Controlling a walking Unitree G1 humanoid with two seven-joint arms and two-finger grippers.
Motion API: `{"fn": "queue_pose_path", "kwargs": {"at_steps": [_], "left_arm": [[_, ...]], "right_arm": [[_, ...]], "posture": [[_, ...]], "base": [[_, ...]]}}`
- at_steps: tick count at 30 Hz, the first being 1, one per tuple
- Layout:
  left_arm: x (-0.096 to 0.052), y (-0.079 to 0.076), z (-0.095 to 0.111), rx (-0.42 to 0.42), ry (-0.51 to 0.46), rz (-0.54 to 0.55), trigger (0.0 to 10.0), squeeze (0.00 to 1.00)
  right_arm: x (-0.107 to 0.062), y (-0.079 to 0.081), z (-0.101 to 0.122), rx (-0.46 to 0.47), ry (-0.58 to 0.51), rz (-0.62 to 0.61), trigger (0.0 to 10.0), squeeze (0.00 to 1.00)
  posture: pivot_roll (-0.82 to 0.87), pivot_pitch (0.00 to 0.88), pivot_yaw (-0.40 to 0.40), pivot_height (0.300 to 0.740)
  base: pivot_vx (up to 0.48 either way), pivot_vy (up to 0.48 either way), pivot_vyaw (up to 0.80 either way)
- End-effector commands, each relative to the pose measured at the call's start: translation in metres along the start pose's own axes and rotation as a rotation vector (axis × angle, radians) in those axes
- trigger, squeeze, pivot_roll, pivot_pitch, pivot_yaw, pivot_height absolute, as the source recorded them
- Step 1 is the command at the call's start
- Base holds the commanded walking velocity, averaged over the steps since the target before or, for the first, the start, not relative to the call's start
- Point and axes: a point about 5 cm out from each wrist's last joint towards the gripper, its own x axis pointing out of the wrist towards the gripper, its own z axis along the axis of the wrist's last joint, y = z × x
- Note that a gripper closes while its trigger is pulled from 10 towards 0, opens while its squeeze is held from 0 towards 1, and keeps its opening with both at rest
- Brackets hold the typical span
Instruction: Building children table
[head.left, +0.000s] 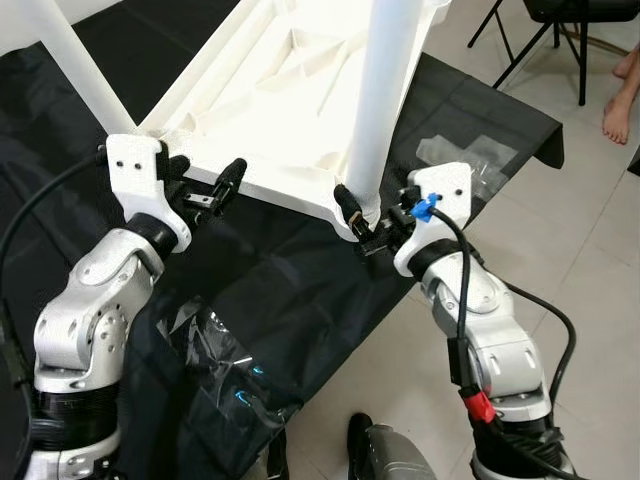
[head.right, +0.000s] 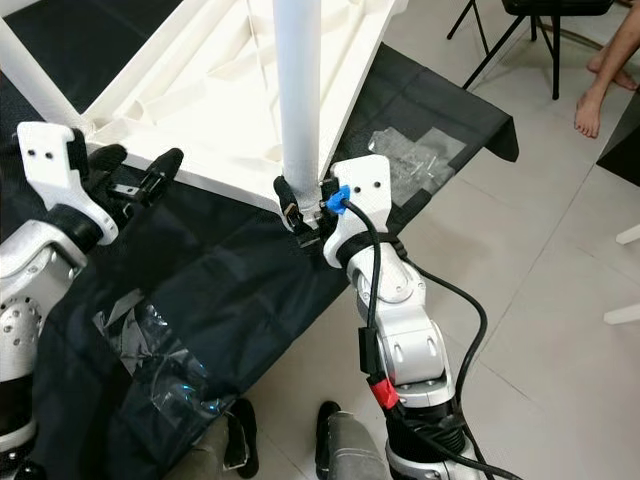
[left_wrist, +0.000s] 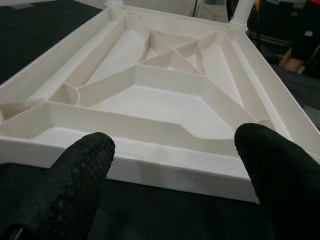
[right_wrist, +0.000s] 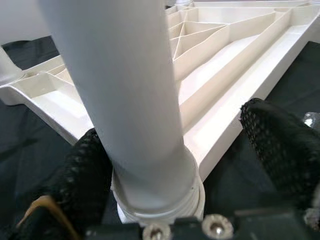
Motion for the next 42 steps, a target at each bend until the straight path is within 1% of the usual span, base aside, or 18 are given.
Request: {"fn": "queue_pose_path", "kwargs": {"at_steps": [1,6,7,9,10,11,12,13,14,15,18,20,21,29,34,36,41,42], "left_arm": [[-0.006,0.003,0.0,-0.003,-0.014,0.029,10.0,0.0],[-0.013,0.006,-0.007,-0.006,0.002,0.077,10.0,0.0],[-0.023,0.01,-0.017,-0.015,0.031,0.131,10.0,0.0],[-0.023,0.01,-0.017,-0.015,0.031,0.131,10.0,0.0],[-0.036,0.014,-0.028,-0.012,0.069,0.189,10.0,0.0],[-0.036,0.014,-0.028,-0.012,0.069,0.189,10.0,0.0],[-0.052,0.016,-0.043,-0.002,0.12,0.257,10.0,0.0],[-0.052,0.016,-0.043,-0.002,0.12,0.257,10.0,0.0],[-0.067,0.016,-0.056,0.013,0.171,0.316,10.0,0.0],[-0.082,0.013,-0.067,0.042,0.227,0.368,10.0,0.0],[-0.107,0.005,-0.081,0.075,0.306,0.458,10.0,0.0],[-0.113,0.003,-0.082,0.076,0.314,0.476,10.0,0.0],[-0.119,0.001,-0.082,0.081,0.315,0.505,10.0,0.0],[-0.122,-0.001,-0.08,0.085,0.304,0.518,10.0,0.0],[-0.115,-0.008,-0.072,0.115,0.201,0.477,10.0,0.0],[-0.115,-0.008,-0.072,0.115,0.201,0.477,10.0,0.0],[-0.106,-0.01,-0.065,0.109,0.133,0.464,10.0,0.0],[-0.106,-0.01,-0.065,0.109,0.132,0.463,10.0,0.0]], "right_arm": [[-0.003,0.0,0.0,0.013,-0.003,0.001,10.0,1.0],[-0.004,0.003,0.003,0.025,-0.028,0.049,10.0,1.0],[-0.009,0.005,0.007,0.028,-0.052,0.147,10.0,1.0],[-0.009,0.005,0.007,0.028,-0.052,0.147,10.0,1.0],[-0.015,0.004,0.008,0.025,-0.055,0.27,10.0,1.0],[-0.015,0.004,0.008,0.025,-0.055,0.27,10.0,1.0],[-0.018,-0.004,0.008,-0.01,-0.05,0.37,10.0,1.0],[-0.018,-0.004,0.008,-0.01,-0.05,0.37,10.0,1.0],[-0.016,-0.016,0.012,-0.061,-0.054,0.417,10.0,0.89],[-0.011,-0.026,0.017,-0.093,-0.068,0.453,10.0,0.0],[0.003,-0.041,0.029,-0.131,-0.102,0.508,10.0,0.0],[0.006,-0.043,0.03,-0.144,-0.104,0.534,10.0,0.0],[0.01,-0.045,0.032,-0.156,-0.105,0.6,10.0,0.0],[0.015,-0.051,0.037,-0.178,-0.108,0.661,10.0,0.0],[0.027,-0.067,0.044,-0.187,-0.118,0.729,10.0,0.0],[0.027,-0.067,0.044,-0.187,-0.118,0.729,10.0,0.0],[0.043,-0.072,0.05,-0.155,-0.163,0.746,10.0,0.0],[0.046,-0.073,0.051,-0.151,-0.167,0.753,7.1,0.0]], "posture": [[-0.01,0.263,0.001,0.74],[-0.01,0.262,0.003,0.74],[-0.01,0.266,0.001,0.74],[-0.01,0.266,0.001,0.74],[-0.02,0.267,-0.001,0.74],[-0.02,0.267,-0.001,0.74],[-0.02,0.268,-0.005,0.74],[-0.02,0.268,-0.005,0.74],[-0.02,0.269,-0.012,0.74],[-0.01,0.269,-0.013,0.74],[-0.01,0.271,-0.02,0.74],[0.0,0.275,-0.026,0.74],[0.01,0.277,-0.033,0.74],[0.02,0.284,-0.044,0.74],[0.02,0.294,-0.056,0.74],[0.02,0.294,-0.056,0.74],[0.02,0.299,-0.063,0.74],[0.02,0.3,-0.064,0.74]], "base": [[0.0,0.0,0.0],[0.0,0.0,0.0],[0.0,0.0,0.0],[0.0,0.0,0.0],[0.0,0.0,0.0],[0.0,0.0,0.0],[0.0,0.0,0.0],[0.0,0.0,0.0],[0.0,0.0,0.0],[0.0,0.0,0.0],[0.0,0.0,0.0],[0.0,0.0,0.0],[0.0,0.0,0.0],[0.0,0.0,0.0],[0.0,0.0,0.0],[0.0,0.0,0.0],[0.0,0.0,0.0],[0.0,0.0,0.0]]}}
